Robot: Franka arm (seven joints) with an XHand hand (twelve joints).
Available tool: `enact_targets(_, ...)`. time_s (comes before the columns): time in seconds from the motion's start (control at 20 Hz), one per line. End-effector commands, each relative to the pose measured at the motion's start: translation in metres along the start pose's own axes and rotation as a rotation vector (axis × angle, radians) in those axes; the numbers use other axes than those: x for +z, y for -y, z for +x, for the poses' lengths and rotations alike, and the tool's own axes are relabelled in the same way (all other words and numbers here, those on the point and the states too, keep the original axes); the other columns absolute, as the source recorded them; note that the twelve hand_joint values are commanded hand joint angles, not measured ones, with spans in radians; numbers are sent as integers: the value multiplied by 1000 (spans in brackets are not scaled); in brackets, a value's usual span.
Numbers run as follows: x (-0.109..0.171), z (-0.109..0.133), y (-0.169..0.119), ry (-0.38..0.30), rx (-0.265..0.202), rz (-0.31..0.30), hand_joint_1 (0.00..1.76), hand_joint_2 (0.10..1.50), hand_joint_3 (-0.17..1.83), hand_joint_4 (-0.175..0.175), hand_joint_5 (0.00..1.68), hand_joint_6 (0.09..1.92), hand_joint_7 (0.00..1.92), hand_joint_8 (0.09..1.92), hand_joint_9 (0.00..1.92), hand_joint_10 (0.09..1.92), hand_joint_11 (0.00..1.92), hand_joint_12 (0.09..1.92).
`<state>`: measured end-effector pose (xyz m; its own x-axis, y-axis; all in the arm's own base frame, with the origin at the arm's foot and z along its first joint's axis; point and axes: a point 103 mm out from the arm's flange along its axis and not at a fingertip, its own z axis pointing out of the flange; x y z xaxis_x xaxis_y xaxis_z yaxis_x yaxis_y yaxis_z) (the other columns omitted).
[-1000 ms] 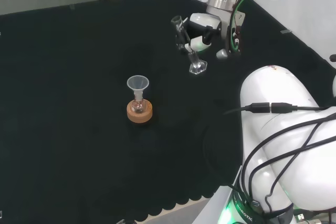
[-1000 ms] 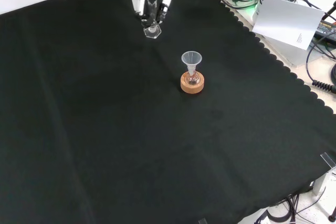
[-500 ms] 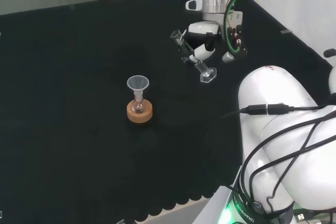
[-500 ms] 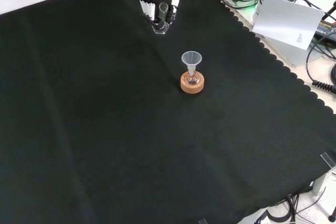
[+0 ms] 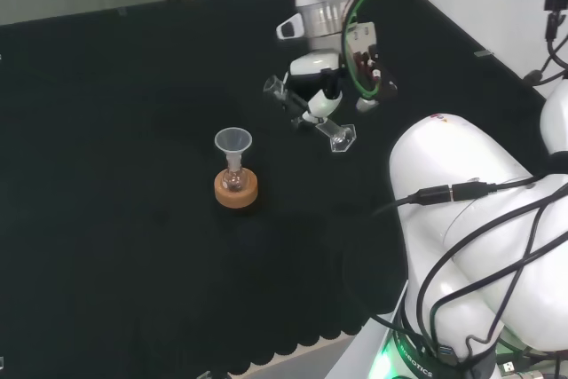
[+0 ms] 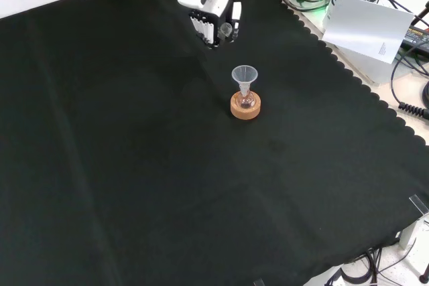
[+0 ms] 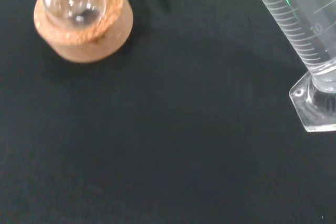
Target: Pour the water from the graduated cylinder into the round-bottom flask.
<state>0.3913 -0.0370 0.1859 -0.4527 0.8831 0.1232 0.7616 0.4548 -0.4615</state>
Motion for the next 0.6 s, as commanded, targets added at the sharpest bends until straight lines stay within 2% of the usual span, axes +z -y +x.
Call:
enact_targets(0.05, 2, 11, 4, 81, 31, 98, 1154, 1124, -16, -167, 992, 998, 1217, 363, 1392, 87, 1271, 720)
enact_targets(0.25, 3, 15, 3, 118, 46, 164, 1154, 1124, -16, -169, 992, 998, 1219, 361, 1393, 87, 1272, 719)
enact_targets(0.6, 3, 23, 1, 162, 63, 226, 1155, 1124, -16, -171, 992, 998, 1224, 359, 1398, 87, 1274, 718)
